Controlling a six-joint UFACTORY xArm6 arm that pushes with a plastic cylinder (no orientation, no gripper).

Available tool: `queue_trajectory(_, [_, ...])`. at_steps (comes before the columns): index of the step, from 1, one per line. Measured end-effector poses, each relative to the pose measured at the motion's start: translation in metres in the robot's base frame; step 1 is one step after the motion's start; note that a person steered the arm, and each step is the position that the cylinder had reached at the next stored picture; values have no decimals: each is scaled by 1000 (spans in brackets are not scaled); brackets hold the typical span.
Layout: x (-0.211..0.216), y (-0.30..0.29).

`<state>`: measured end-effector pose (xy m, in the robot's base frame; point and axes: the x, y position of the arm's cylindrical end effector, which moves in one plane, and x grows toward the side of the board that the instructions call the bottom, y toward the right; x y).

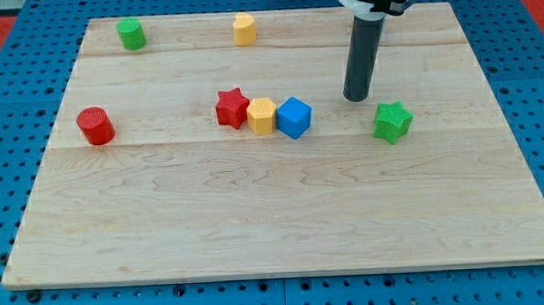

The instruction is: Push the red star diagonally bottom right to the red circle

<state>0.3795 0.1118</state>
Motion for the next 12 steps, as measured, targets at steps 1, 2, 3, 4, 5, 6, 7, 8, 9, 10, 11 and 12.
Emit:
queue_trajectory(1, [0,6])
queue_trajectory(2, [0,10])
queue_trajectory(3, [0,16])
queue_trajectory(4, [0,21])
queue_trajectory(5, [0,24])
queue_trajectory(6, [-1,26])
queue_trajectory(7, [-19,15])
queue_trajectory(8, [-35,-39])
queue_trajectory(9, [-32,-120])
queue_trajectory(10, [0,-140])
queue_trajectory(11, [8,-144])
queue_trajectory(12, [8,-145])
